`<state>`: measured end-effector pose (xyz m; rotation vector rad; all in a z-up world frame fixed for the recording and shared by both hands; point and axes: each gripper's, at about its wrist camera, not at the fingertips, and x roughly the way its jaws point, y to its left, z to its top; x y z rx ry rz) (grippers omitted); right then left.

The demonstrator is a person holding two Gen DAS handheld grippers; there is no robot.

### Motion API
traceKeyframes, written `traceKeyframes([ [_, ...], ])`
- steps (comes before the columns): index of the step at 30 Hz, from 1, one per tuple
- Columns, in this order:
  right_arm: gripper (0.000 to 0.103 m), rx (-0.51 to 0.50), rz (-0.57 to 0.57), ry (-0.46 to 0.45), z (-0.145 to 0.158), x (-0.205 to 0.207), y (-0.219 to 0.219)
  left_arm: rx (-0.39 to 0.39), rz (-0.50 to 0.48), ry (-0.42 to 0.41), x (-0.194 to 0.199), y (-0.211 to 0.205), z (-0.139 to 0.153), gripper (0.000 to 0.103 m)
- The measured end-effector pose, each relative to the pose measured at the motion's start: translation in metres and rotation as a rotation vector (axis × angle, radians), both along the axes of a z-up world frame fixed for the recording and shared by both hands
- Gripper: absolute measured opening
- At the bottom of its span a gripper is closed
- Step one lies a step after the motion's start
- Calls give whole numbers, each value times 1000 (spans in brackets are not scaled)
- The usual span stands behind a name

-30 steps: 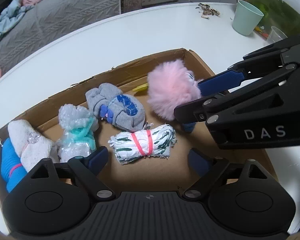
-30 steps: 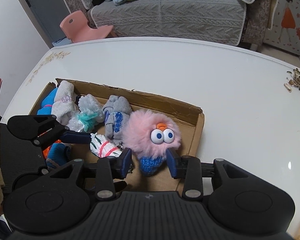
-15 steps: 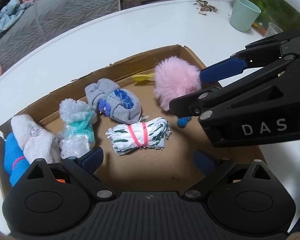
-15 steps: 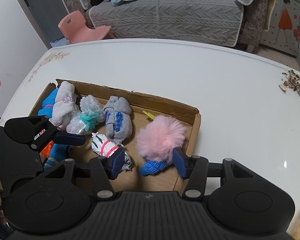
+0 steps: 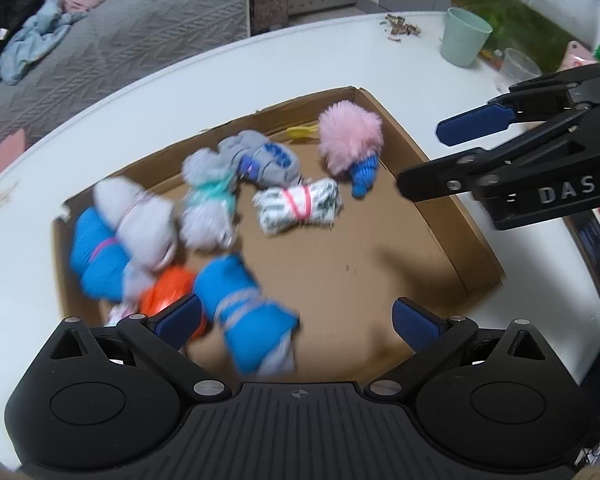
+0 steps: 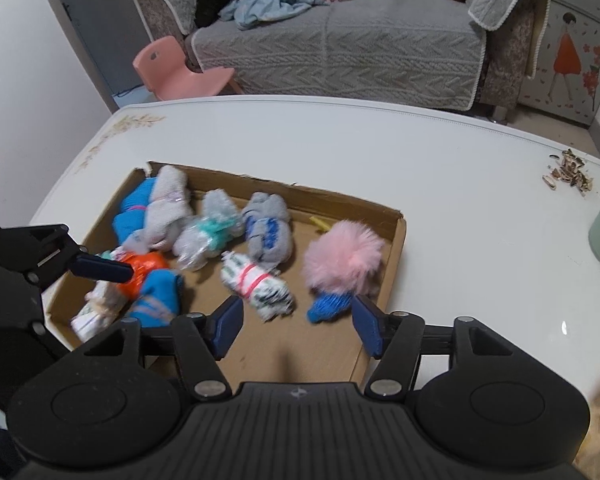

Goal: Organize objects
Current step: 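Grasp the orange plastic bundle with the left tool while the right tool grasps the clear plastic bundle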

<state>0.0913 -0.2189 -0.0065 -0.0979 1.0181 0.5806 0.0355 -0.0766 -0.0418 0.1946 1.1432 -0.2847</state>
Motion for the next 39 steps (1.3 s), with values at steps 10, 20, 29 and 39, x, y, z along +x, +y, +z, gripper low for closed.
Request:
traceKeyframes([
  [10, 69, 117, 171, -163, 15, -107, -16, -15, -125, -94, -141, 39, 7, 99],
  [20, 60, -58, 550, -87, -41, -154, 15, 116, -368, -157, -190, 12, -59, 94],
  [29, 58, -116, 616, -96, -60, -143, 36, 62, -402, -148, -176, 0, -70, 95],
  [39, 35, -163, 625, -68, -79, -151, 37, -24, -365, -86, -167, -2, -84, 91],
])
